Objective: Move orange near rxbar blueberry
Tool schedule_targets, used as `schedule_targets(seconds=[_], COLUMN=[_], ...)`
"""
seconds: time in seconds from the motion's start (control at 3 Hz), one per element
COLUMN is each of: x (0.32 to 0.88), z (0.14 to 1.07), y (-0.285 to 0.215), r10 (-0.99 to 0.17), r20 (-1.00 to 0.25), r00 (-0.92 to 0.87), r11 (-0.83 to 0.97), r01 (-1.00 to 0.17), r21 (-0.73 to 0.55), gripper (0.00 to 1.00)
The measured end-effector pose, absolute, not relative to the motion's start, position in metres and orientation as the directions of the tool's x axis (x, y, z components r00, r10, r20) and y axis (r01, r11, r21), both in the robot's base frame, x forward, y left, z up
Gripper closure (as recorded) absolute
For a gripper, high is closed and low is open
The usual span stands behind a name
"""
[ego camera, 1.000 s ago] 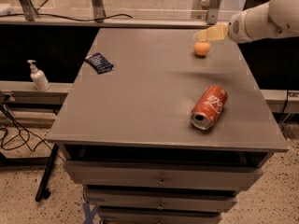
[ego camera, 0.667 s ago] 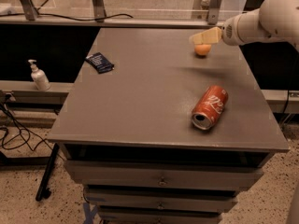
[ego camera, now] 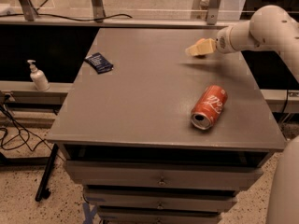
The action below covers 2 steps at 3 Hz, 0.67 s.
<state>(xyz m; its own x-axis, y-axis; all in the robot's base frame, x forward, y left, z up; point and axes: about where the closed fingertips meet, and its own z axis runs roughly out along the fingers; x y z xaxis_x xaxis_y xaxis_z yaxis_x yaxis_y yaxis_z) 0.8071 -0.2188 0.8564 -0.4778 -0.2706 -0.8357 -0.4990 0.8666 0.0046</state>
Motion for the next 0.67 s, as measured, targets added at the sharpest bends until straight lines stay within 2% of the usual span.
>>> schedule_targets(seconds=[0.33,0.67], x=[0.8161,0.8166], z=[0.8492,0.8458], y=[-0.2144,-0.2143], r10=[-0.294,-0.300], r20=[-0.841,-0.843], r00=[-0.454,-0.446], r11=[0.847,0.837], r01=[-0.532,-0.546], r21=[-0.009,-0.009], gripper=[0.18,0.42])
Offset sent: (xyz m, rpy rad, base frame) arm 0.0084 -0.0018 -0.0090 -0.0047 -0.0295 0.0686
